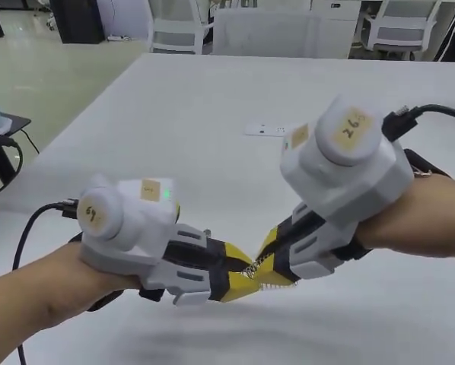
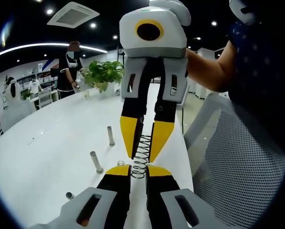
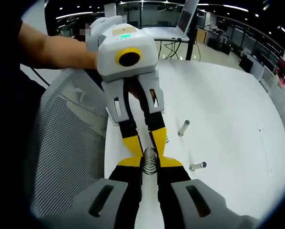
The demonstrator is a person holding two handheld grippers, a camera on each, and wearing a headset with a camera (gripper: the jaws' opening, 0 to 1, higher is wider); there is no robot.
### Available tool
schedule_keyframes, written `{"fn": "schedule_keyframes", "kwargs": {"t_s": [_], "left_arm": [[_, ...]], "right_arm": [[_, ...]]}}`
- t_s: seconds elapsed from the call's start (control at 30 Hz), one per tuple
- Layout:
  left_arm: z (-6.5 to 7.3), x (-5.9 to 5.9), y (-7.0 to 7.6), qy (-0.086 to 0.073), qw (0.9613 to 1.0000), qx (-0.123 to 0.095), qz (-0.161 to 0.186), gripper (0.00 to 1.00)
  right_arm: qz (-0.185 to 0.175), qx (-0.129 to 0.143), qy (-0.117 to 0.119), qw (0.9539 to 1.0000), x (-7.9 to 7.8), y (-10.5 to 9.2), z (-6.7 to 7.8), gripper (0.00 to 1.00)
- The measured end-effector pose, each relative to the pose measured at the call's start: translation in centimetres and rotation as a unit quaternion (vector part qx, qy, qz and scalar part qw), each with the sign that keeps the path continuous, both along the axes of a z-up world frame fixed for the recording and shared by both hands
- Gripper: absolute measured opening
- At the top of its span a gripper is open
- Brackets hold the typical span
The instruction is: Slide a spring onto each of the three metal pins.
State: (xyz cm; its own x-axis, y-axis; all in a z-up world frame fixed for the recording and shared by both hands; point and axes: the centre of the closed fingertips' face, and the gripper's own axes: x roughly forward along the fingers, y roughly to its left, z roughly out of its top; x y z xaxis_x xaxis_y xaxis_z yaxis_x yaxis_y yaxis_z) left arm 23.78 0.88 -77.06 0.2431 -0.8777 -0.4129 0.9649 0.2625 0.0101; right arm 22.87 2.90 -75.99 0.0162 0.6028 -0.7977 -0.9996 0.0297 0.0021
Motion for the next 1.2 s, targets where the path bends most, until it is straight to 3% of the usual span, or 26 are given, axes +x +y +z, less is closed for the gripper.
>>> {"fn": "schedule_keyframes", "kwargs": {"t_s": [0.7, 1.2], "left_arm": [[-0.2, 0.3, 1.0, 0.008, 0.9998, 0.010, 0.017, 0.20], [0.3, 0.2, 3.0, 0.015, 0.9989, 0.018, 0.041, 0.30]], "right_arm": [[-0.015, -0.019, -0.016, 0.9996, 1.7, -2.1, 0.7, 0.08], [-0.035, -0.038, -0.023, 0.9984, 3.0, -4.2, 0.8, 0.08]]}}
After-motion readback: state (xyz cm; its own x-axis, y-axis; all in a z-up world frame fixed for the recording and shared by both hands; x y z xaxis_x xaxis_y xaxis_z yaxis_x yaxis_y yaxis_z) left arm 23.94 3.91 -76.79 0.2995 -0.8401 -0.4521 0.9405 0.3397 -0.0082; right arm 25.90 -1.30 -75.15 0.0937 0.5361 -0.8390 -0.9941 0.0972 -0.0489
